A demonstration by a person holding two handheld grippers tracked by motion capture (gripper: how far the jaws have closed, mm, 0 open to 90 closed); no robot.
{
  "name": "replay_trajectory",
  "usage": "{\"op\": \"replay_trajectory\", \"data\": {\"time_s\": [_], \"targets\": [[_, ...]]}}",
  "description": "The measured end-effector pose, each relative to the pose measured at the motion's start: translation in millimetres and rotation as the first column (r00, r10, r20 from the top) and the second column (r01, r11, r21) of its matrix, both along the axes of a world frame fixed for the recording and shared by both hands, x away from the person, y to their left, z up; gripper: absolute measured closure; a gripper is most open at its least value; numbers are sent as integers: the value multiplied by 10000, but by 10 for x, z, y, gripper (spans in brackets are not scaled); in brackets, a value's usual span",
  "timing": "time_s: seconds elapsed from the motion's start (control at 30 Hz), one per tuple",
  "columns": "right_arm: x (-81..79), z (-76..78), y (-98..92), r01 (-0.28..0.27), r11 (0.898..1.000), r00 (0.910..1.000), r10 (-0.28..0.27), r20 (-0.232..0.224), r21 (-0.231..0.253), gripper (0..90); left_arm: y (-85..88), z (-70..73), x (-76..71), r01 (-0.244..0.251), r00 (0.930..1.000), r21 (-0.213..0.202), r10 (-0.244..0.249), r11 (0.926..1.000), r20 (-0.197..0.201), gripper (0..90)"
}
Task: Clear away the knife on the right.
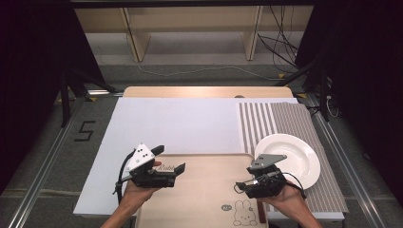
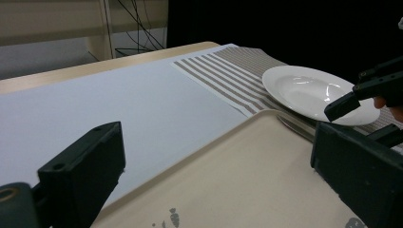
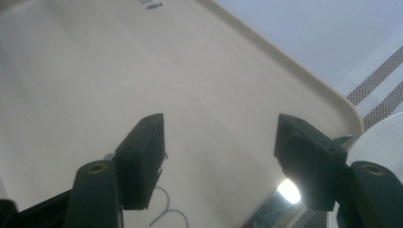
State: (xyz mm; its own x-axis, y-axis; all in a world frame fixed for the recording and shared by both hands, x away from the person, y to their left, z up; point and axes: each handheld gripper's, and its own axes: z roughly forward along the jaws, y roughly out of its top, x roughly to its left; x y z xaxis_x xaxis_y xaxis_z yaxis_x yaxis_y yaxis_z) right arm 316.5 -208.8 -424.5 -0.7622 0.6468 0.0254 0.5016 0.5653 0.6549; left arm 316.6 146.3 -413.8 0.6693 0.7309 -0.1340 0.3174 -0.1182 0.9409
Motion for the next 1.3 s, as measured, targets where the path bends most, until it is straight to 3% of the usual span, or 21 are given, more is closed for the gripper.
{"op": "replay_trajectory", "data": {"time_s": [0.57, 0.67, 0.9, 0.97, 1.0, 1.17, 1.2, 1.3], "targets": [[-43, 87, -31, 110, 9894, 9968, -224, 769, 1448, 268, -2, -2, 1, 22, 10000, 4, -22, 10000, -10, 40], [-44, 117, -74, 242, 9815, 9955, -411, 856, 1901, 251, -1, -2, 1, 34, 10000, 4, -34, 10000, -20, 40], [-46, 161, -151, 385, 9698, 9916, -668, 1104, 2407, 243, -7, -6, 2, 120, 9999, 50, -119, 9999, -83, 40], [-54, 180, -180, 472, 9643, 9896, -807, 1192, 2606, 243, -7, -6, 3, 142, 9999, 63, -142, 9999, -71, 40], [-61, 203, -215, 515, 9563, 9875, -917, 1280, 2877, 240, -6, -7, 4, 148, 9999, 61, -147, 9999, -88, 40], [-81, 231, -277, 602, 9470, 9857, -1062, 1305, 3155, 230, -7, -6, 2, 174, 9998, 64, -173, 9998, -94, 40], [-94, 243, -312, 661, 9408, 9837, -1173, 1365, 3323, 222, -10, -10, 3, 186, 9997, 40, -186, 9998, -150, 40], [-103, 250, -337, 693, 9381, 9822, -1237, 1413, 3394, 213, -11, -11, 2, 206, 9997, 72, -205, 9998, -166, 40]]}}
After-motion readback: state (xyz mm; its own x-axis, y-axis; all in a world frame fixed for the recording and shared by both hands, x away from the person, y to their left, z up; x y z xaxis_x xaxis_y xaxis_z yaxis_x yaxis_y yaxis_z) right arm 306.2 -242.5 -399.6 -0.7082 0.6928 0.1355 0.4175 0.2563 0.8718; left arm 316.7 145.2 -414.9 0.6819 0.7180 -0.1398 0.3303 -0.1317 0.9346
